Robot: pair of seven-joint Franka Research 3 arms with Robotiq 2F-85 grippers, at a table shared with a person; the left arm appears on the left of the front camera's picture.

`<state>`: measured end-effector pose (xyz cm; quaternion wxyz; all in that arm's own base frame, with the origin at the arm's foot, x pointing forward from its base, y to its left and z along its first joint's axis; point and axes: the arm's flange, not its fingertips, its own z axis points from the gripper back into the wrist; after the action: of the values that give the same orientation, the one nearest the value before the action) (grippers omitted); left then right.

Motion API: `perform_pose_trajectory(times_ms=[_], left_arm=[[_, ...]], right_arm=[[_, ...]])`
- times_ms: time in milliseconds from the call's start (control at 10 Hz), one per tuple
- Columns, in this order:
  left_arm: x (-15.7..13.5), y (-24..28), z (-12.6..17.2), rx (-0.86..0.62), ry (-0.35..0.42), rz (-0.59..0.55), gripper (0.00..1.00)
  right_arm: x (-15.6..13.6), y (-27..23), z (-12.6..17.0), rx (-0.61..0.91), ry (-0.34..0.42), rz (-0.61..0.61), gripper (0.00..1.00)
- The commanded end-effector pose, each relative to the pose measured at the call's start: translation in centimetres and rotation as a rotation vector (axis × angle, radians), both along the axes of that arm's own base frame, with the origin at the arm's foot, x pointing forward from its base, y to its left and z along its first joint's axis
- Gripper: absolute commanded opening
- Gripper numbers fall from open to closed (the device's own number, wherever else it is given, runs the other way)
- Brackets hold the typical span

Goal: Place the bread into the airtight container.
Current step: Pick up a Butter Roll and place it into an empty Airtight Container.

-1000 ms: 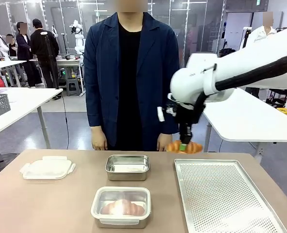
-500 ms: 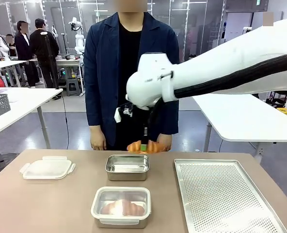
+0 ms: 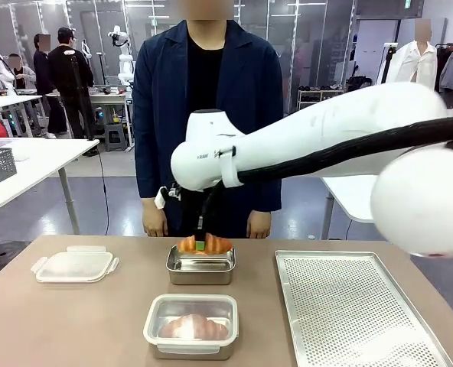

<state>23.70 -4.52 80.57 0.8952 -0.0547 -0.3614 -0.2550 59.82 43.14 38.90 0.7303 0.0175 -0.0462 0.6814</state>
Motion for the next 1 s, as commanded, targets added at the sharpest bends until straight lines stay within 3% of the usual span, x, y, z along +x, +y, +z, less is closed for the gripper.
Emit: perform_pose_trajectory(times_ms=[0,100,400,900], left_arm=[[0.0,0.0,0.0,-0.005,0.0,-0.008,1.0],[0.0,0.0,0.0,-0.005,0.0,-0.008,1.0],[0.0,0.0,0.0,-0.005,0.0,-0.008,1.0],[0.0,0.0,0.0,-0.005,0.0,-0.008,1.0]], right_arm=[[1.6,1.8,-0.4,-0.019,0.02,-0.054,0.31],[1.8,2.2,-1.1,-0.029,0.023,-0.056,0.31],[1.9,2.6,-1.8,-0.042,0.027,-0.065,0.97],[1.6,1.3,-1.8,-0.028,0.044,-0.064,1.0]])
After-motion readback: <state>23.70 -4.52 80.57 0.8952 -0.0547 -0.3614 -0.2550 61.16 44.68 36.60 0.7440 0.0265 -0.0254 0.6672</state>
